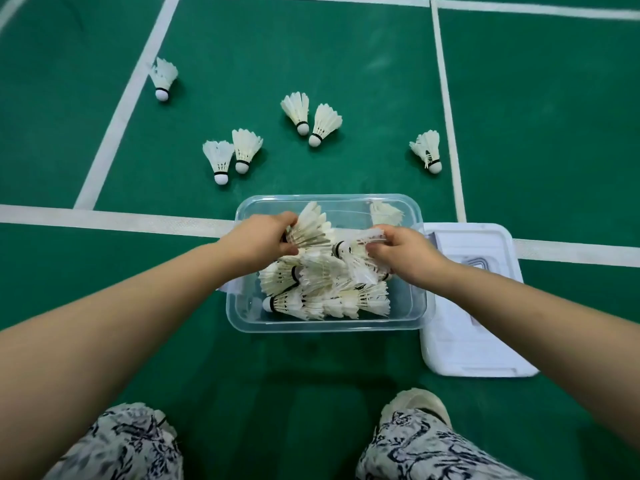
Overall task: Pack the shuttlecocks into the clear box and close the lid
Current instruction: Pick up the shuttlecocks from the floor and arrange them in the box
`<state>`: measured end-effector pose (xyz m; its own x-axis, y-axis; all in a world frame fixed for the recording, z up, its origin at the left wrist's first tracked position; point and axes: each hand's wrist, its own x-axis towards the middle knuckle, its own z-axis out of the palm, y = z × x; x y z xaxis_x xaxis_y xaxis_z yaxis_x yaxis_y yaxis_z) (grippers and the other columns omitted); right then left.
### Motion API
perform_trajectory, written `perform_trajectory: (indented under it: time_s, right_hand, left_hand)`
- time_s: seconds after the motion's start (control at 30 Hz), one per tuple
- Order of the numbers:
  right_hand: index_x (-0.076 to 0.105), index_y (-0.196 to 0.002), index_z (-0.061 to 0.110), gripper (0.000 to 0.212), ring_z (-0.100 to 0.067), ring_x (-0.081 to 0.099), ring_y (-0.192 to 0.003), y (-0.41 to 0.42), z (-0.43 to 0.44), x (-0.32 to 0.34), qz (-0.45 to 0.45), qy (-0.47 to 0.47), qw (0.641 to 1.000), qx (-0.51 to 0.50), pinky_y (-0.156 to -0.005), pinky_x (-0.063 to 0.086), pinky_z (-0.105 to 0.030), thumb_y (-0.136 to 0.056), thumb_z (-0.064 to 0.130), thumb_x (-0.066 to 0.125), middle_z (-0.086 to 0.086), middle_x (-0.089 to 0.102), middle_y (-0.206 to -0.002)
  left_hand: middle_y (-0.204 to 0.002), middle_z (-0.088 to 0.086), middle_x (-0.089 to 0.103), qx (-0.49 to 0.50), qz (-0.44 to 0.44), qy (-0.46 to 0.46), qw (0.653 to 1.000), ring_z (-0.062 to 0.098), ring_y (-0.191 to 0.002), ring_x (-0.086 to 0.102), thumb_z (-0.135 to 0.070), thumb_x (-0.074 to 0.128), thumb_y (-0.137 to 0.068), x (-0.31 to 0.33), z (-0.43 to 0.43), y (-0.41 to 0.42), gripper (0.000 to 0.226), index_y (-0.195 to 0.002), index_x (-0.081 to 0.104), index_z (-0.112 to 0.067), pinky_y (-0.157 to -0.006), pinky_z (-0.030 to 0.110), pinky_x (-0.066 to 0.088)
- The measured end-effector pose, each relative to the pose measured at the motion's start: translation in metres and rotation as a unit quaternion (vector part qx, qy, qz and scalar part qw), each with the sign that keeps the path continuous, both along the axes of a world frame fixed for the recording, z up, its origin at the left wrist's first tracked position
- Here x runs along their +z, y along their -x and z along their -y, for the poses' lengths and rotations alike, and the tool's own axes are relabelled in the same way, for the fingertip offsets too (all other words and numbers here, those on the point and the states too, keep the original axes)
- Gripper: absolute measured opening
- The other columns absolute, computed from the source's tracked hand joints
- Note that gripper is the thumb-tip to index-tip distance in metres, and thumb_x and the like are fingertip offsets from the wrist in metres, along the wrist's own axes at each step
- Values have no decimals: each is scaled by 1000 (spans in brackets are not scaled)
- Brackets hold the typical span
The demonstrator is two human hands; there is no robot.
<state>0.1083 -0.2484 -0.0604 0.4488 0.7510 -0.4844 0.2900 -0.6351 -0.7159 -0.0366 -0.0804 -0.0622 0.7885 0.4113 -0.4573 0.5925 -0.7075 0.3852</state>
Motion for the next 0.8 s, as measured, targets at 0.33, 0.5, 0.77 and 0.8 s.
perform_trajectory:
  time_s: [0.33,0.5,0.77,0.8]
  right_hand:
    - [62,-104,7,20,-32,61,-101,4,-3,-5,8,29,999,12,-88,48,-39,-92,17,49,-16,67,-106]
    - [52,-124,13,33,-23,56,-78,1,-8,-12,41,38,998,7,-65,43,-27,-92,20,48,-9,65,-95]
    - [56,-109,17,18,-21,56,-85,-4,-17,-21,-73,15,991,-109,-75,50,-33,-93,20,50,-7,62,-98]
    - [57,-99,18,9,-20,56,-84,-4,-18,-22,-114,11,983,-142,-72,52,-33,-92,19,50,-6,60,-95]
  left_hand:
    - [-113,14,49,-13,-21,-163,986,34,-92,56,-1,51,-85,-29,6,-5,24,-109,50,-5,-66,38,40]
    - [-110,12,50,-18,-41,-179,983,32,-92,58,1,49,-85,-32,9,-8,22,-107,52,-5,-61,36,40]
    - [-134,2,44,-79,5,-156,985,27,-110,54,-47,59,-83,-11,8,-9,67,-139,29,-26,-80,36,46]
    - [-135,2,42,-98,11,-165,981,26,-114,50,-49,57,-84,-13,10,-9,66,-139,30,-26,-85,37,44]
